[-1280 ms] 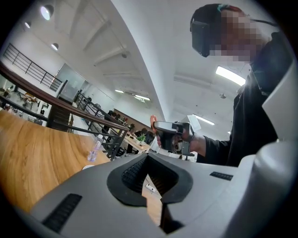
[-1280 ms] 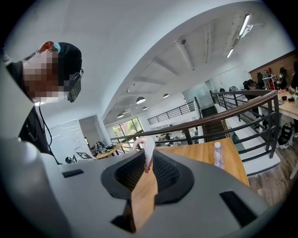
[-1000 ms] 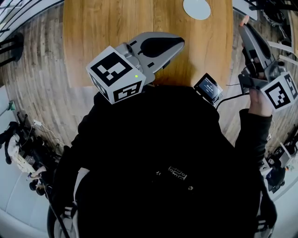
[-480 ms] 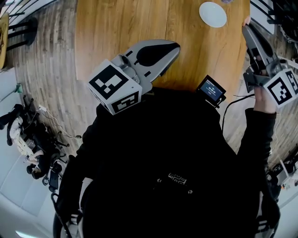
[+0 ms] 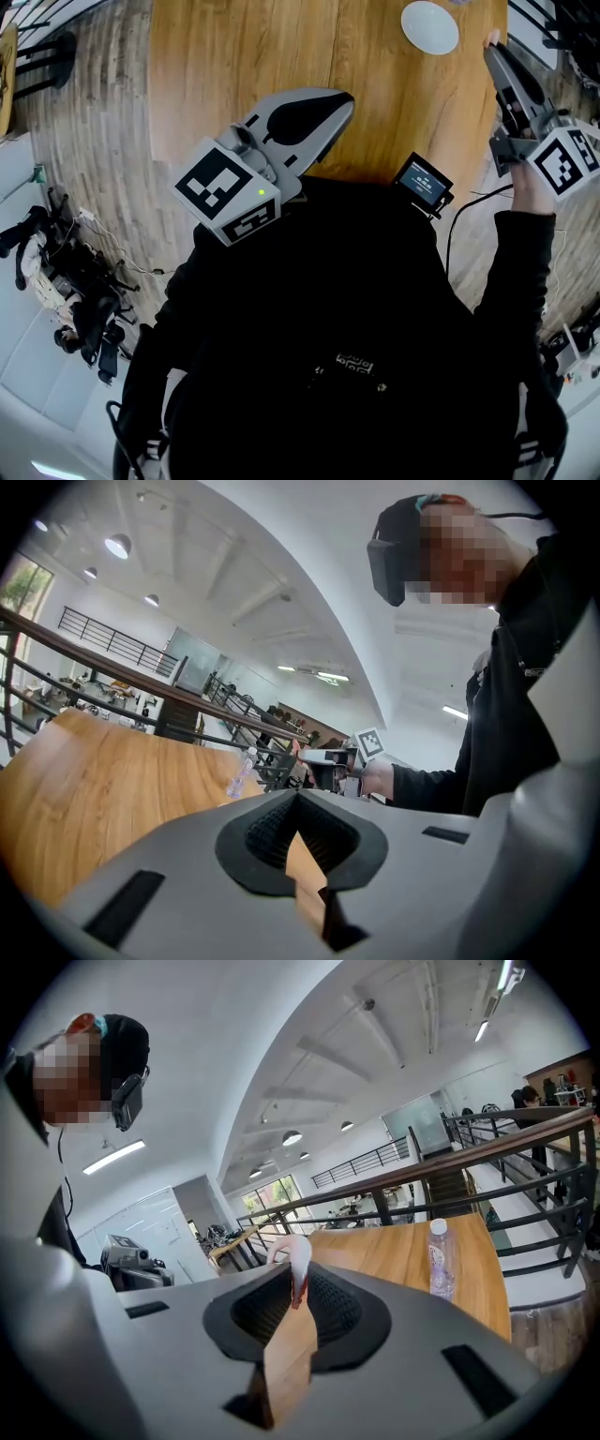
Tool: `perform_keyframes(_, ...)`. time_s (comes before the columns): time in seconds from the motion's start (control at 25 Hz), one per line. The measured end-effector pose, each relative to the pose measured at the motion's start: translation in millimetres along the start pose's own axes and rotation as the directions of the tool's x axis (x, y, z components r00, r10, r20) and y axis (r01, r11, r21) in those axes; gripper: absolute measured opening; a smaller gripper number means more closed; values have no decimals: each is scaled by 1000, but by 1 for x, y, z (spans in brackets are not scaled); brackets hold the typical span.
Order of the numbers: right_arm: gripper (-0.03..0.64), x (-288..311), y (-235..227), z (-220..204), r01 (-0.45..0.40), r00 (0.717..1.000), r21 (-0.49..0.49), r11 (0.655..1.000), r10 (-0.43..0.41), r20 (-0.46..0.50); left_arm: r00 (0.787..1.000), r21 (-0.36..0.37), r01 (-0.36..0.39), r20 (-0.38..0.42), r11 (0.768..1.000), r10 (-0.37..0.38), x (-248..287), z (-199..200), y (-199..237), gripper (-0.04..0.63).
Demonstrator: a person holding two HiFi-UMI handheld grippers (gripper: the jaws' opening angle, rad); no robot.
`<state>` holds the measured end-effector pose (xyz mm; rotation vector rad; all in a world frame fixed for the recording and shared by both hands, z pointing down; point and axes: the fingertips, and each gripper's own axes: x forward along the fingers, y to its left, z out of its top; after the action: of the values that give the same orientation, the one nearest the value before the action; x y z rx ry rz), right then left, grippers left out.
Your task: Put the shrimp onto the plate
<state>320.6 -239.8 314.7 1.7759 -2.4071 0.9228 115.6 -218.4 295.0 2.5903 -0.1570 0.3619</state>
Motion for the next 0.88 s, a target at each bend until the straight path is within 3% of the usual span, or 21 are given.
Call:
perform_keyframes(0.28, 63, 7, -24, -16, 5, 999, -2, 1000, -5, -50, 999, -19, -44, -6, 999, 44, -7, -7, -3, 3)
perform_keyframes(0.52, 63, 12, -49, -34, 33, 995, 14, 999, -32, -94, 993, -29, -103, 61, 994, 104, -18, -2, 1, 3)
perform_keyframes(0.88, 63, 28, -91, -71, 61, 984, 52, 997, -51, -173, 984, -72, -155, 77, 985, 161, -32, -14, -2, 3)
